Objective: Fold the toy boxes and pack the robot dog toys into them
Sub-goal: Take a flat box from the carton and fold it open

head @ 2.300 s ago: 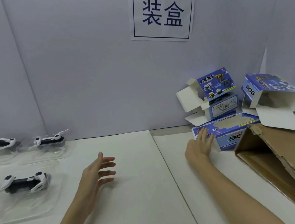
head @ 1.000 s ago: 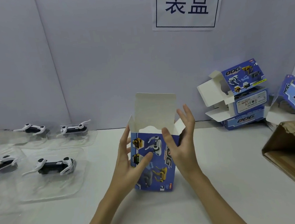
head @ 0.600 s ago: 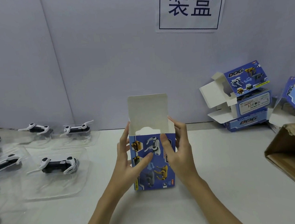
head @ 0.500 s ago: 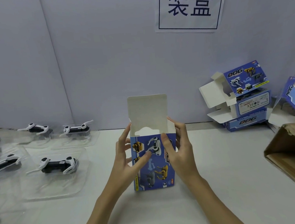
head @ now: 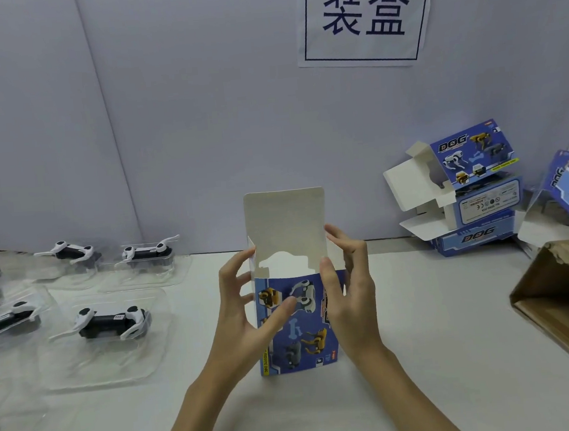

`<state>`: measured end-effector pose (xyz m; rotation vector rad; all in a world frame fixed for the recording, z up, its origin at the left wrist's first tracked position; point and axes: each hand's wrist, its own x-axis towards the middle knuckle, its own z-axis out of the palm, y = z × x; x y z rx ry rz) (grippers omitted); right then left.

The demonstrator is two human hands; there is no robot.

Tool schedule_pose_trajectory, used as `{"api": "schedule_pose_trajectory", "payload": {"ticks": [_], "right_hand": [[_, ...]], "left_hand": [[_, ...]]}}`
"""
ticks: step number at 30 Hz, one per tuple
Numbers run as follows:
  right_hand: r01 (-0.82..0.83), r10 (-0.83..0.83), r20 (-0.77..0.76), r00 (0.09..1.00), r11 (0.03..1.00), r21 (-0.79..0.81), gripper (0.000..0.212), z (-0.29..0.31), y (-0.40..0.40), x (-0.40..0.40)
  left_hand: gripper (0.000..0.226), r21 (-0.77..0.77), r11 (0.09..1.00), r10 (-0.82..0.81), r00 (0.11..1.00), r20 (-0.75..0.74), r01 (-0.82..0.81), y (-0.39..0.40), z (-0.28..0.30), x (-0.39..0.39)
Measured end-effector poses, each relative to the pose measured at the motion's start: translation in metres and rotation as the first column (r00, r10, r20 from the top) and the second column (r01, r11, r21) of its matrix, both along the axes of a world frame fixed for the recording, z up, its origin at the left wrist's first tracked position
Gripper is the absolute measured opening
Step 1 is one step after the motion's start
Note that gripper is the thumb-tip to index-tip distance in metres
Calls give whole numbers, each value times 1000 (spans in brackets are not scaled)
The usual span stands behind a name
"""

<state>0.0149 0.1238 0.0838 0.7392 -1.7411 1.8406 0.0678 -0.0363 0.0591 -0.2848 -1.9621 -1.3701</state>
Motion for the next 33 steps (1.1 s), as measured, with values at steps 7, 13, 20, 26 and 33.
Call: {"api": "schedule_pose_trajectory", "payload": {"ticks": [7,13,20,26,33], "right_hand": [[103,-67,175,982,974,-203,20,4,-2,1],[98,-24,295,955,966,-238,27,6,4,-5],[112,-111,-44,993,993,22,35,6,5,2],[47,-44,-30,999,993,105,41,-1,1,1],[48,-47,-16,999,994,93,41,-3,-4,1]], "left_hand": [[77,-230,955,121,951,-284,-190,1,6,1],[78,-299,914,183,937,-297,-274,12,9,2],[62,-250,937,160,935,-317,-245,9,6,5],[53,-197,951,172,937,-304,-239,13,9,10],[22,-215,879,317,860,-400,-425,0,17,12]]}}
